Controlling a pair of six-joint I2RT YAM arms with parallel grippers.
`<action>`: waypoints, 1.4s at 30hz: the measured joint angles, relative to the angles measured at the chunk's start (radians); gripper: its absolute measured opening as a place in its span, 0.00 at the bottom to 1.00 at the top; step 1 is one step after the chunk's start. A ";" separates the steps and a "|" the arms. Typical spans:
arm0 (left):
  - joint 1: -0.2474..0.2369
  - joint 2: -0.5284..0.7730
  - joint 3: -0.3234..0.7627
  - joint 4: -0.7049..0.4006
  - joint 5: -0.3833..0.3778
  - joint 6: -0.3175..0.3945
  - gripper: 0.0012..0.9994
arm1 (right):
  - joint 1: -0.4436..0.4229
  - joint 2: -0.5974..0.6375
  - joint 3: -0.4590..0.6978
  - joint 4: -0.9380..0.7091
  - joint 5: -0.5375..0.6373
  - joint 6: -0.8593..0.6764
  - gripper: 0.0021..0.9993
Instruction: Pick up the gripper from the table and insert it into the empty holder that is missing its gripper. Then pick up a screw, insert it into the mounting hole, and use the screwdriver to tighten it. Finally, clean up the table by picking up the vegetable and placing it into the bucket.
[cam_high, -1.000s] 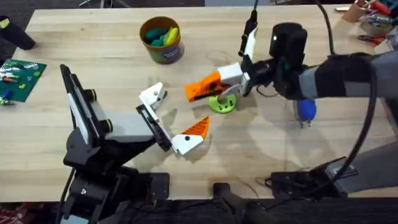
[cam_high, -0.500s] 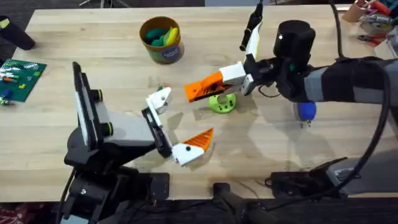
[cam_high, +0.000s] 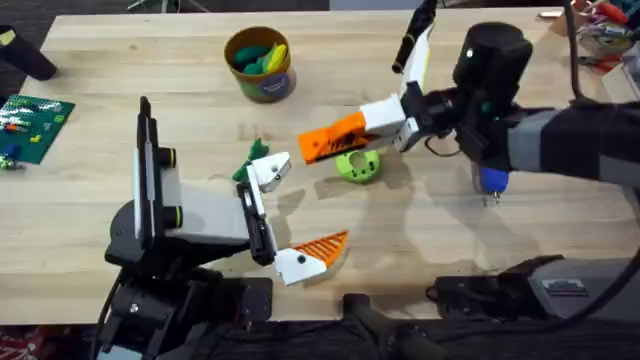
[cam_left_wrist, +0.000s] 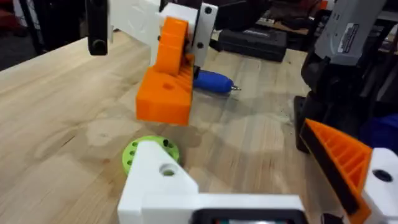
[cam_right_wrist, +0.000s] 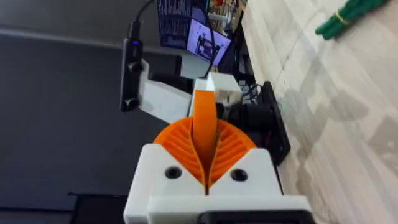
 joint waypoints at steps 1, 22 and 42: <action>0.000 0.000 0.000 -0.001 0.002 0.001 0.99 | 0.000 -0.004 -0.014 -0.001 0.000 0.000 0.01; 0.000 0.000 0.000 -0.001 0.004 0.002 0.99 | 0.085 -0.007 -0.133 -0.011 0.001 -0.069 0.01; 0.000 0.000 0.000 -0.001 0.004 0.002 0.99 | 0.146 -0.017 -0.110 0.015 0.050 0.019 0.01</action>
